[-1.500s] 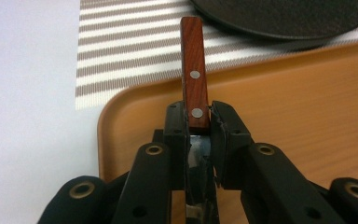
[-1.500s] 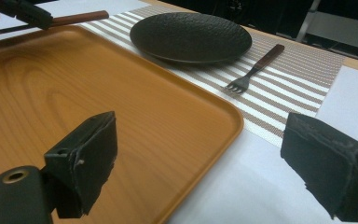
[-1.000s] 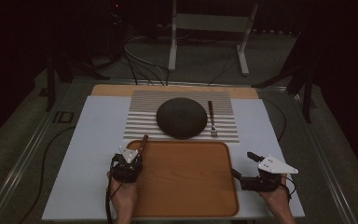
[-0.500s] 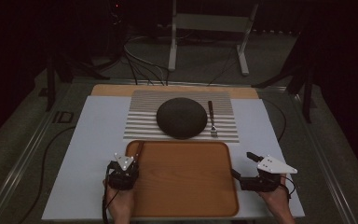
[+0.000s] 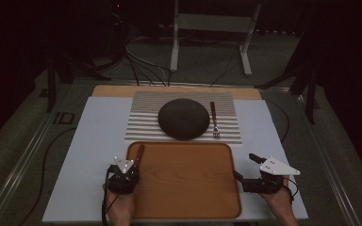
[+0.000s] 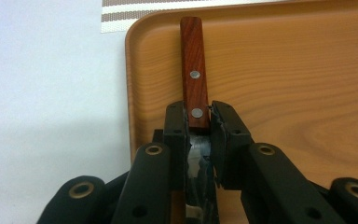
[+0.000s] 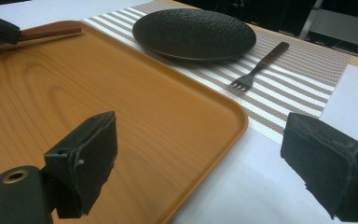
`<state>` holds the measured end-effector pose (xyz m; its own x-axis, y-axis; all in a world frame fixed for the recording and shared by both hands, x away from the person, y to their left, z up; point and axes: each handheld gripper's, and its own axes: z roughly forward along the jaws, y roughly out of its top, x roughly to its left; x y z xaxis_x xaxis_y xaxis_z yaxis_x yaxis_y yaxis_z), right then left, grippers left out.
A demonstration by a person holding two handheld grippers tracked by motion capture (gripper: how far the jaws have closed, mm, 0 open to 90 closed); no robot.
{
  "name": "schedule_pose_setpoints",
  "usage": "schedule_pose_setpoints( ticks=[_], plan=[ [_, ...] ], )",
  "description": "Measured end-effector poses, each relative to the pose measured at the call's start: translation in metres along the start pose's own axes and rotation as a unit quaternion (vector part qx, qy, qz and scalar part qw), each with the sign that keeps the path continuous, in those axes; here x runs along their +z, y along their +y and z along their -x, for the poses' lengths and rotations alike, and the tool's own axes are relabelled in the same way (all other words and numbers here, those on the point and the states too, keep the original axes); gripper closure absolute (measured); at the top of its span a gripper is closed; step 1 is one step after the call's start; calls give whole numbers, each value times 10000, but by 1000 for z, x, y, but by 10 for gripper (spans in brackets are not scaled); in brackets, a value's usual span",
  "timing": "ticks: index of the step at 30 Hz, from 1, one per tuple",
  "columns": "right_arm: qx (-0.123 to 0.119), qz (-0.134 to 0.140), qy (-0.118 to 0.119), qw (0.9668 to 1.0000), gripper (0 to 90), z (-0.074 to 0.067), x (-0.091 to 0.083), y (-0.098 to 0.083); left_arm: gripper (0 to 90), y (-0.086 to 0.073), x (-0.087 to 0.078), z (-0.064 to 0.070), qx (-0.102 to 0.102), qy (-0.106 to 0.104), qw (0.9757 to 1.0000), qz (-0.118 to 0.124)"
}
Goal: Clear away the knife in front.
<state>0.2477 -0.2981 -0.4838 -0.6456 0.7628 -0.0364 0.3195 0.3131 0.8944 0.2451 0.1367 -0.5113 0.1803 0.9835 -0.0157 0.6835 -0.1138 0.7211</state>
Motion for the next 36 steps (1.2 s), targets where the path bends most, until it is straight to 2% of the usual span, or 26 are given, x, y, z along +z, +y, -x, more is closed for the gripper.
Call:
schedule_pose_setpoints(
  ticks=[5,10,16,17,22,26,29,33,36],
  plan=[
    [7,-4,-3,10000,109,0,0,0,774,0,0,2,75,-15,10000,7],
    [-1,-4,2,10000,109,0,0,0,539,1,2,3,69,-30,10000,7],
    [1,-3,-1,10000,109,0,0,0,330,6,-1,3,134,-21,9997,195],
    [-1,-1,0,10000,109,0,0,0,330,8,-3,3,149,-27,9995,272],
    [10,19,-6,10000,109,0,-1,0,169,21,-7,2,175,-218,9986,451],
    [13,26,-5,10000,109,0,-1,0,61,34,-12,2,297,-545,9964,582],
    [13,34,-10,10000,109,1,-1,0,8,40,-15,2,397,-659,9945,716],
    [23,37,-19,10000,109,1,-1,0,1,48,-19,-2,382,-851,9910,965],
    [24,43,-17,10000,109,1,-2,0,1,56,-22,-10,341,-1037,9870,1181]
  ],
)
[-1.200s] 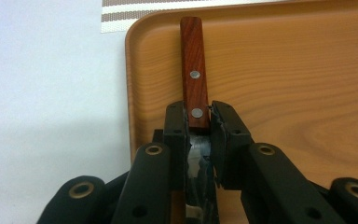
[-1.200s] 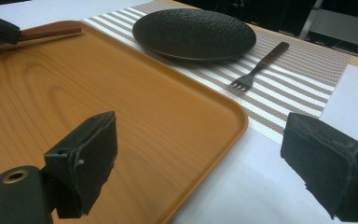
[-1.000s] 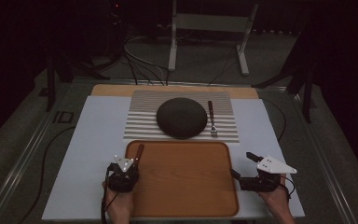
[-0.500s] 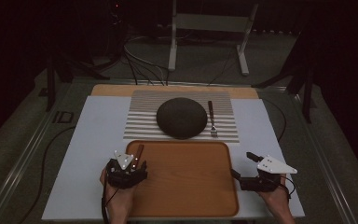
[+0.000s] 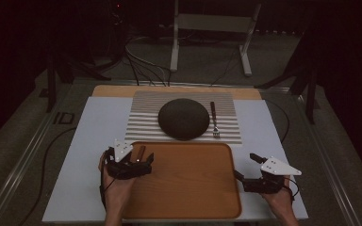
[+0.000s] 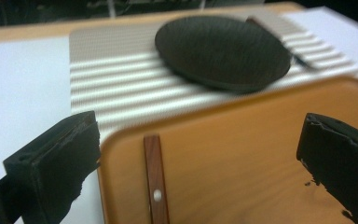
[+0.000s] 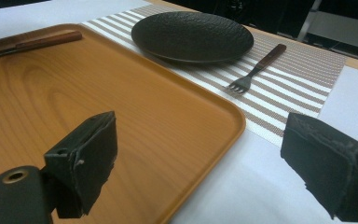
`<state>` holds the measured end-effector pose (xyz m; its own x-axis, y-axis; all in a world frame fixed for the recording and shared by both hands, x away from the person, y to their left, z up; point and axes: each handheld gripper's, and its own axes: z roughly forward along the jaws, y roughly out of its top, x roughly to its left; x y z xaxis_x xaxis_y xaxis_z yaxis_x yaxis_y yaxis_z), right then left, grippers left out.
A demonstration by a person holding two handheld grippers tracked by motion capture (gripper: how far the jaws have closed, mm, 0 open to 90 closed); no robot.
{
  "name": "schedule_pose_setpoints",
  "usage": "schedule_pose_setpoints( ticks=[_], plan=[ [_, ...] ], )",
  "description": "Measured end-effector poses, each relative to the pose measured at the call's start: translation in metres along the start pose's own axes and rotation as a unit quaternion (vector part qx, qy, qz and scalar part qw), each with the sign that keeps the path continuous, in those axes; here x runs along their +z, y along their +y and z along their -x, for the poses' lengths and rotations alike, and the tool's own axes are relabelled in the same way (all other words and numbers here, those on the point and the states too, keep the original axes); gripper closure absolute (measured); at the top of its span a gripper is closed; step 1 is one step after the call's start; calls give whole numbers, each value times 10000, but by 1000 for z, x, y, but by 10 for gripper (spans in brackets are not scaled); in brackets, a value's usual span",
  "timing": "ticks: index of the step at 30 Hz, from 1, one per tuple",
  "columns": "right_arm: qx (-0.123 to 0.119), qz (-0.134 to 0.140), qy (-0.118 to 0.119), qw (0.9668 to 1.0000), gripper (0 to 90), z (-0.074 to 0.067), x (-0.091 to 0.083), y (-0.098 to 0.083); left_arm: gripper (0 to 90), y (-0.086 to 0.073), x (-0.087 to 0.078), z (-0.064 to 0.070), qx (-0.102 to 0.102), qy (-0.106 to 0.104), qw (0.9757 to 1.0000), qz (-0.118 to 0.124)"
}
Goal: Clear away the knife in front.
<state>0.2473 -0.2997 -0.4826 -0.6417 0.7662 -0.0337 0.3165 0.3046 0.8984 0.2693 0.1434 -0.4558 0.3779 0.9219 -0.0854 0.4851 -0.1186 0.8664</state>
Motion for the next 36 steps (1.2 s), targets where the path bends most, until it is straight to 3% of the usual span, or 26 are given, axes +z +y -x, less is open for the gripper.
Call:
schedule_pose_setpoints(
  ticks=[5,10,16,23,26,30,36],
  plan=[
    [-4,9,0,10000,109,0,0,0,1,9,-2,-10,-54,-101,9998,138],
    [13,23,-6,10000,109,0,-1,0,1,22,-10,-17,147,-152,9996,202],
    [13,43,5,10000,109,0,-1,0,1,30,-17,-32,214,-351,9985,355],
    [24,61,-6,10000,109,0,-1,0,1,20,-22,-54,308,-280,9982,421],
    [20,56,-11,10000,109,0,-1,0,1,17,-24,-60,254,-267,9981,484],
    [31,77,-22,10000,109,0,-1,0,2,9,-29,-72,261,-132,9980,555],
    [43,139,-69,9999,109,1,-2,1,2,-2,-28,-81,185,36,9980,605]
  ],
)
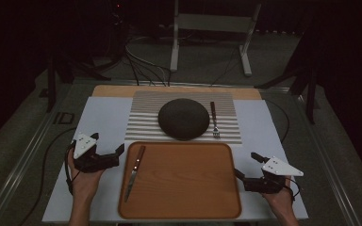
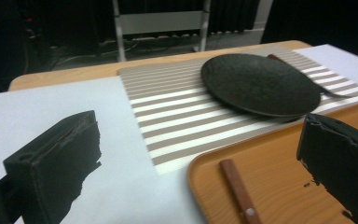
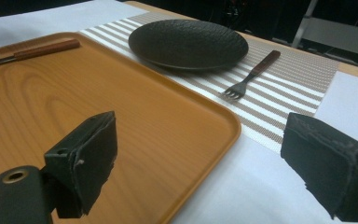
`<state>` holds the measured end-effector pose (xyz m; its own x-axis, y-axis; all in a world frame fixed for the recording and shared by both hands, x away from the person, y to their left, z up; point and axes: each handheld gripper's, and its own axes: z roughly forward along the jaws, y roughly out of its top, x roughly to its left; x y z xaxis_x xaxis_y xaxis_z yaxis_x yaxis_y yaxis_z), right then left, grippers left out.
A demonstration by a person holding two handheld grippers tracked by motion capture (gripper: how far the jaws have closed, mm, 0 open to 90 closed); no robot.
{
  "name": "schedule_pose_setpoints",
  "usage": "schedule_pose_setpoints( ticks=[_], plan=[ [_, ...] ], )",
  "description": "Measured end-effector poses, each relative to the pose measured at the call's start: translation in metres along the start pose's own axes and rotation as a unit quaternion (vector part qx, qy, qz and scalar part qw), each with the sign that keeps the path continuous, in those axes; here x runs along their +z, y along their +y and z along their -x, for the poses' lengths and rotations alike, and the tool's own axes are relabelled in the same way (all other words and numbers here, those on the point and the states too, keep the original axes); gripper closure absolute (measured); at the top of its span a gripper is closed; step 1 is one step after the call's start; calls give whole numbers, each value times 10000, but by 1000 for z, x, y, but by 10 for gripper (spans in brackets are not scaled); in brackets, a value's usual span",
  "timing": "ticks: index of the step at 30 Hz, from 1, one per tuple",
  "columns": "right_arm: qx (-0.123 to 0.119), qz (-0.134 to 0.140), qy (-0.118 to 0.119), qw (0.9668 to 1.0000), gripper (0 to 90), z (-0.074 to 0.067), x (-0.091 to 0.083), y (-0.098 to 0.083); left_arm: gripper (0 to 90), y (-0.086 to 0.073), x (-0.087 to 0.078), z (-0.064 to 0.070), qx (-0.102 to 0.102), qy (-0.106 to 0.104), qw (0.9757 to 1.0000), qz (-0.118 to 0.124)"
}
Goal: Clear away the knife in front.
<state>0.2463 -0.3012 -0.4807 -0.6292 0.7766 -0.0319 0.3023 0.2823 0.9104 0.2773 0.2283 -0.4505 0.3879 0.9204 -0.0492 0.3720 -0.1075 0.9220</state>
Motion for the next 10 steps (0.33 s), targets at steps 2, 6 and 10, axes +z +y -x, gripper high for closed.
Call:
schedule_pose_setpoints(
  ticks=[2,6,10],
  plan=[
    [5,38,-14,10000,109,0,-1,0,2,-3,0,-1,-62,-3,10000,15],
    [14,76,-41,10000,109,1,-2,1,2,-6,-1,-4,-109,52,9999,30],
    [23,113,-61,9999,109,2,-3,1,2,-8,-2,-8,-194,159,9997,24]
  ],
)
